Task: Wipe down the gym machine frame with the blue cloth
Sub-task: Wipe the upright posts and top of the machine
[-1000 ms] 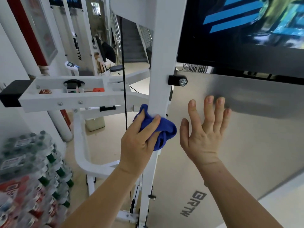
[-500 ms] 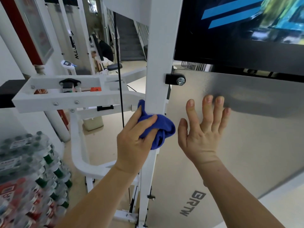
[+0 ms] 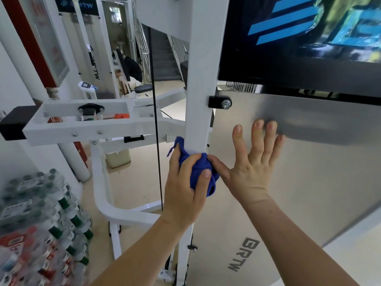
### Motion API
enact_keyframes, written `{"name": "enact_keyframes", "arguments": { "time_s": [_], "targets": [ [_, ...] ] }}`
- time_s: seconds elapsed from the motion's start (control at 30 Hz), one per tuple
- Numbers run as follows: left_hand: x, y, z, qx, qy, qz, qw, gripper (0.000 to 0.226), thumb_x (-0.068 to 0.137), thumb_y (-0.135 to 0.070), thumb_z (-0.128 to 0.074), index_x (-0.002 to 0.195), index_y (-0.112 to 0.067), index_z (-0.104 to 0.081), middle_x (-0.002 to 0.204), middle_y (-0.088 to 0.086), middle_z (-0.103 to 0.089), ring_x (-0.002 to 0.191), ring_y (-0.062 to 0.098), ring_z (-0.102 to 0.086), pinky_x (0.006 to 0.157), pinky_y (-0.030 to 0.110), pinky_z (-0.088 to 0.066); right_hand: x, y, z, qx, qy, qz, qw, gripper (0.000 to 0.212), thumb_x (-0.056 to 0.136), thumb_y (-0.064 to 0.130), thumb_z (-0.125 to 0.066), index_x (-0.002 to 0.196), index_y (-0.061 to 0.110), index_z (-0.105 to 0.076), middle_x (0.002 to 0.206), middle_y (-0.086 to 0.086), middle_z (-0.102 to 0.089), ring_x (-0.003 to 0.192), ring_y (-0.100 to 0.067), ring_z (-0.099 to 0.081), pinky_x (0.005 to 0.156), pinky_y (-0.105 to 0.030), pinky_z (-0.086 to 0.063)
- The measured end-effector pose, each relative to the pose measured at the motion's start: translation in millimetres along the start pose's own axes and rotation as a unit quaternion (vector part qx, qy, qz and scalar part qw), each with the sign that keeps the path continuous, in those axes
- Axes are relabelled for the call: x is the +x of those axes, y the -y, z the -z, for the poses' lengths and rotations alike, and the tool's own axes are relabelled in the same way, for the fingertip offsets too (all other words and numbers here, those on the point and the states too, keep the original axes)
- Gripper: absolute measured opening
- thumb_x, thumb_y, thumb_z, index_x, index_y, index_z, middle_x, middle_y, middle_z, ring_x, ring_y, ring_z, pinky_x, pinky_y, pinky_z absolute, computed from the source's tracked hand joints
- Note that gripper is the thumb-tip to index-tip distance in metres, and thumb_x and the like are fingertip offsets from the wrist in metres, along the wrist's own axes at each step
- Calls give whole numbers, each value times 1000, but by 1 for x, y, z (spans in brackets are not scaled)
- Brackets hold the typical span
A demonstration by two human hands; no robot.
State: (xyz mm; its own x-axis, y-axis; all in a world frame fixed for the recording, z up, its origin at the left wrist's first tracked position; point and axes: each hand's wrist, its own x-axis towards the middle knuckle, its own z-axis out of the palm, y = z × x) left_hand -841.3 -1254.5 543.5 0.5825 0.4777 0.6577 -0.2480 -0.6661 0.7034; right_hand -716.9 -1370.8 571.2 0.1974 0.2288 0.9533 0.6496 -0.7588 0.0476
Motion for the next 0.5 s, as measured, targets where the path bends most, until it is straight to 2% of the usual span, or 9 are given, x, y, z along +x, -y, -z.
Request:
{"name": "enact_keyframes", "arguments": {
  "time_s": [0.1, 0.2, 0.33, 0.4, 0.5],
  "targets": [
    [6, 2, 1, 9, -12, 3, 1000, 21, 100, -23, -63, 121, -20, -62, 147, 3, -46, 130, 18, -52, 99, 24, -49, -1, -3, 3, 2, 1, 5, 1000, 85, 88, 67, -66, 151, 17, -37, 156, -17, -25, 156, -33, -5, 121, -65, -17],
    [23, -8, 13, -9, -40, -2, 999, 20, 97, -17, -67, 116, -21, -62, 133, -3, -58, 119, 12, -59, 95, 18, -47, -3, -9, 5, 3, 13, 17, 1000, 76, 93, 56, -65, 152, 18, -37, 159, -16, -24, 156, -33, -5, 121, -64, -17],
    [40, -14, 22, -23, -49, -8, 999, 24, 93, -20, -73, 111, -27, -58, 112, -20, -64, 102, 9, -64, 85, 22, -53, -3, -7, 2, 5, 8, 8, 1000, 73, 92, 49, -65, 152, 18, -38, 159, -17, -24, 157, -33, -4, 122, -64, -15],
    [26, -1, 16, -38, -42, 25, 998, 21, 94, -21, -72, 108, -29, -59, 114, -23, -64, 103, 7, -65, 85, 26, -55, -3, -5, 0, 3, 6, 7, 1000, 74, 92, 48, -65, 153, 18, -36, 161, -14, -20, 157, -33, -3, 122, -64, -13],
    [-15, 31, 4, -42, -1, 89, 995, 15, 95, -25, -70, 107, -24, -61, 123, -19, -64, 108, 8, -65, 88, 36, -57, -2, -4, 1, -4, 9, 12, 1000, 74, 93, 48, -64, 154, 19, -33, 169, -6, -3, 157, -32, 0, 122, -63, -13]
  ]
}}
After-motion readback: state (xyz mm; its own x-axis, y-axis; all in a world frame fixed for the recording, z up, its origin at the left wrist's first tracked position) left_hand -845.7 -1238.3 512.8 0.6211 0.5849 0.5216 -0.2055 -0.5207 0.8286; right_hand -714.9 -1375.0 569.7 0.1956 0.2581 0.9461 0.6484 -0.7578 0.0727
